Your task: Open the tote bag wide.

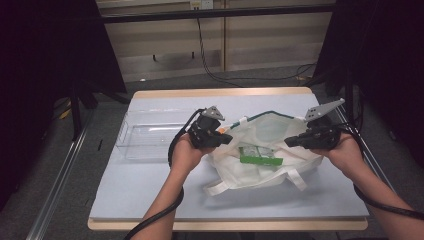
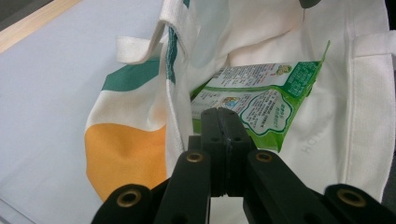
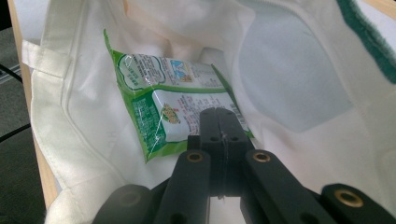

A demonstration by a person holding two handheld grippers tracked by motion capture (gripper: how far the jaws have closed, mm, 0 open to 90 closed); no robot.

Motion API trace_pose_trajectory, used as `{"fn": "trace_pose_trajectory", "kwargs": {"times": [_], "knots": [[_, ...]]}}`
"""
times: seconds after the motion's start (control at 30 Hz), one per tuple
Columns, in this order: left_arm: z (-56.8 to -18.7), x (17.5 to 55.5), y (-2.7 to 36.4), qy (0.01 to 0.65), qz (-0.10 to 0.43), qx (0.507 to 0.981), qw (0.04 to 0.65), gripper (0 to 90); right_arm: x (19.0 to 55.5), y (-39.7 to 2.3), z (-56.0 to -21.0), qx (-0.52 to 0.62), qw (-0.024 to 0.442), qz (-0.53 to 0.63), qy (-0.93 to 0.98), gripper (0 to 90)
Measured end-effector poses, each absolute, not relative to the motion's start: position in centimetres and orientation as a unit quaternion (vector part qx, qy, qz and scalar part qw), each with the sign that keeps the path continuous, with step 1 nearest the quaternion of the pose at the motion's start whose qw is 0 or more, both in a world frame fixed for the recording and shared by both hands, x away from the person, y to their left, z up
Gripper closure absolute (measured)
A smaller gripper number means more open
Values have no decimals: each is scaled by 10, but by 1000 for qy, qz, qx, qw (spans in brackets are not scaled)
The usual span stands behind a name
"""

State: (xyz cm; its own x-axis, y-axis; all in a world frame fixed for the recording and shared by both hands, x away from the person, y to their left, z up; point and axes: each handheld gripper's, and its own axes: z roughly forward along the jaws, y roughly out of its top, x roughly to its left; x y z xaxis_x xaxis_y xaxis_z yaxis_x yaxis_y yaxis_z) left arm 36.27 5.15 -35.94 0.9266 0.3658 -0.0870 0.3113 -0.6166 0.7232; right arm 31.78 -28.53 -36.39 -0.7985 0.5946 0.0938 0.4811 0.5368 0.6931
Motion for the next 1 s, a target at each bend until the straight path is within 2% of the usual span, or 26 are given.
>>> {"fn": "trace_pose_trajectory", "kwargs": {"times": [1.0], "knots": [[-361, 365, 52, 195, 32, 897, 395, 900, 300, -289, -387, 303, 75, 363, 878, 900]]}}
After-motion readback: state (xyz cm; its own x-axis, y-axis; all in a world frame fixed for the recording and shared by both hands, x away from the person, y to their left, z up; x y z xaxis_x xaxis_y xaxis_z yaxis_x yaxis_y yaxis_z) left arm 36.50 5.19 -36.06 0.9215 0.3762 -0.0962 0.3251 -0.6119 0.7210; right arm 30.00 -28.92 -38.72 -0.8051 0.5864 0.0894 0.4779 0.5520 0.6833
